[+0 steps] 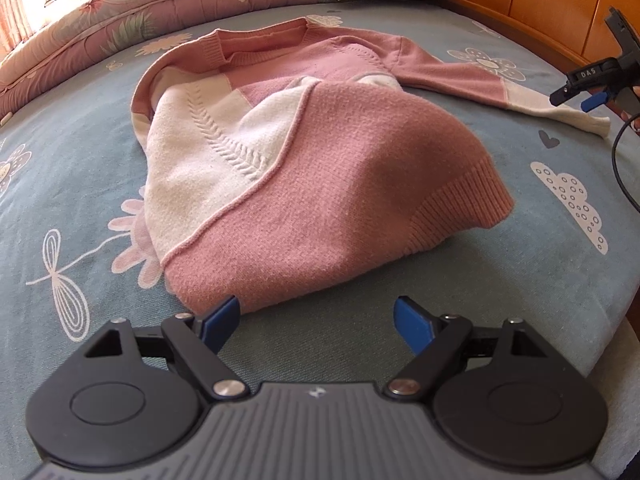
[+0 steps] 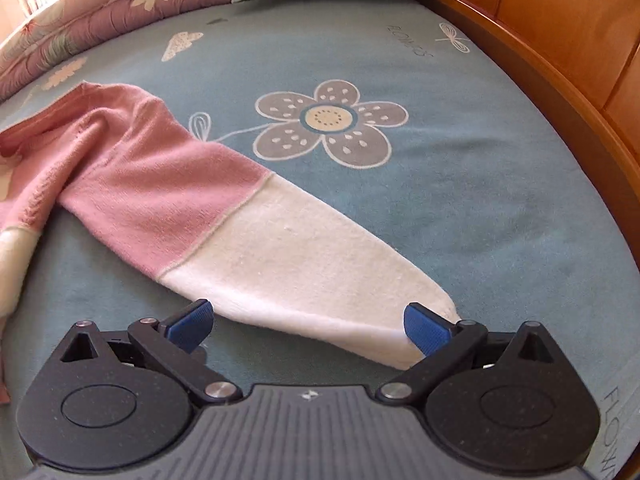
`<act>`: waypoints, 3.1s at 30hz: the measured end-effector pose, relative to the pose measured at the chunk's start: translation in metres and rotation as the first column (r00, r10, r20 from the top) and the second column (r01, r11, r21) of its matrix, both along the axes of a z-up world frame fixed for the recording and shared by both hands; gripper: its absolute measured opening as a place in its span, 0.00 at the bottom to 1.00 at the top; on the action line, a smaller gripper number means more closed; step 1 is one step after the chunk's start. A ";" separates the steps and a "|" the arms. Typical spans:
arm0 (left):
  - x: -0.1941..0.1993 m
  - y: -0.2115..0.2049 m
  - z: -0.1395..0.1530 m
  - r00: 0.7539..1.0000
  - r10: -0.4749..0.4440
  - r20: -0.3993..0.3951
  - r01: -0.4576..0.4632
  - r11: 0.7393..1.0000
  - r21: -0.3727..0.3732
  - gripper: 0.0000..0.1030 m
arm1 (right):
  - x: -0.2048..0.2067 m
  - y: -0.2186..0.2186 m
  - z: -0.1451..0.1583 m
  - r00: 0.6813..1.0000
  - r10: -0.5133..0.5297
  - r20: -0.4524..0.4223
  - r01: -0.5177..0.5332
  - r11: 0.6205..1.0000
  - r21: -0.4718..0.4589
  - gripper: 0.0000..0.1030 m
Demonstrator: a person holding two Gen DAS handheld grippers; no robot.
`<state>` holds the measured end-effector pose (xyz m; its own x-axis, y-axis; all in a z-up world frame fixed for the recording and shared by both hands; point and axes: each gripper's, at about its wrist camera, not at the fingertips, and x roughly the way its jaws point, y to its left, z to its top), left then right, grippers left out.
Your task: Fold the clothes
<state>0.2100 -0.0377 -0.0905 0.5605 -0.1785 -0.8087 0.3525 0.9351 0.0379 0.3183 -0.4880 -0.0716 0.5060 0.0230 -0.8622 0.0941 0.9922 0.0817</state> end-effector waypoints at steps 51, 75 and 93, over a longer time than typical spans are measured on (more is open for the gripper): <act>0.399 0.025 -0.018 0.968 0.249 0.045 -0.238 0.957 -0.168 0.86 | -0.097 0.135 -0.045 0.991 0.036 0.133 -0.042 0.998 0.044 1.00; 0.190 0.037 0.049 1.000 -0.012 -0.028 0.008 0.990 -0.144 0.95 | -0.109 0.161 -0.055 0.989 0.065 0.136 -0.053 0.994 -0.092 1.00; 0.083 0.096 -0.036 0.974 0.162 -0.156 -0.217 0.856 -0.468 0.95 | -0.128 0.164 -0.065 0.960 0.044 0.276 -0.012 0.993 -0.117 1.00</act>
<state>0.2927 0.0579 -0.1264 0.5380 -0.4585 -0.7073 0.1424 0.8765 -0.4598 0.1900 -0.3239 -0.1362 0.7267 -0.0492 -0.6852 0.0560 0.9984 -0.0123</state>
